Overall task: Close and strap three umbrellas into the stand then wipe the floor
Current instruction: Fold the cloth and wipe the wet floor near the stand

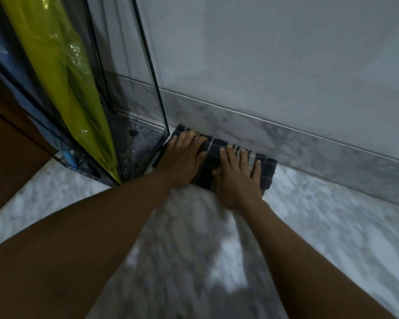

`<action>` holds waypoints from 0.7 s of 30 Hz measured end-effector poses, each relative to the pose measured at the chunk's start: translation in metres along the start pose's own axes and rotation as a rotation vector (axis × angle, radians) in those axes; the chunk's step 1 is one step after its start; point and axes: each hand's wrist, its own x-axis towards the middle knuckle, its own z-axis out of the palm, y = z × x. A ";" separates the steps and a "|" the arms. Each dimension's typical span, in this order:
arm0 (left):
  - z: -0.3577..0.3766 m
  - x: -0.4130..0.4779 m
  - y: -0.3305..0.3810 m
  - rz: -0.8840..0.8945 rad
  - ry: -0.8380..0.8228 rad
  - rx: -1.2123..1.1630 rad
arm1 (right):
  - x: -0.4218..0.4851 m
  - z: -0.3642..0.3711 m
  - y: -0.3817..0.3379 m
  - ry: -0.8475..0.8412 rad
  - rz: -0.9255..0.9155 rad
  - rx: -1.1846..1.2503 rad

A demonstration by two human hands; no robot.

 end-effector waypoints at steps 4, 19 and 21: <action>-0.007 0.005 -0.011 0.047 -0.011 0.022 | 0.004 0.011 -0.014 0.070 0.007 -0.066; -0.035 -0.126 -0.011 -0.036 -0.249 -0.011 | -0.096 0.039 -0.060 -0.081 -0.063 -0.066; -0.036 -0.155 -0.009 -0.051 -0.269 -0.008 | -0.124 0.045 -0.070 -0.105 -0.068 -0.059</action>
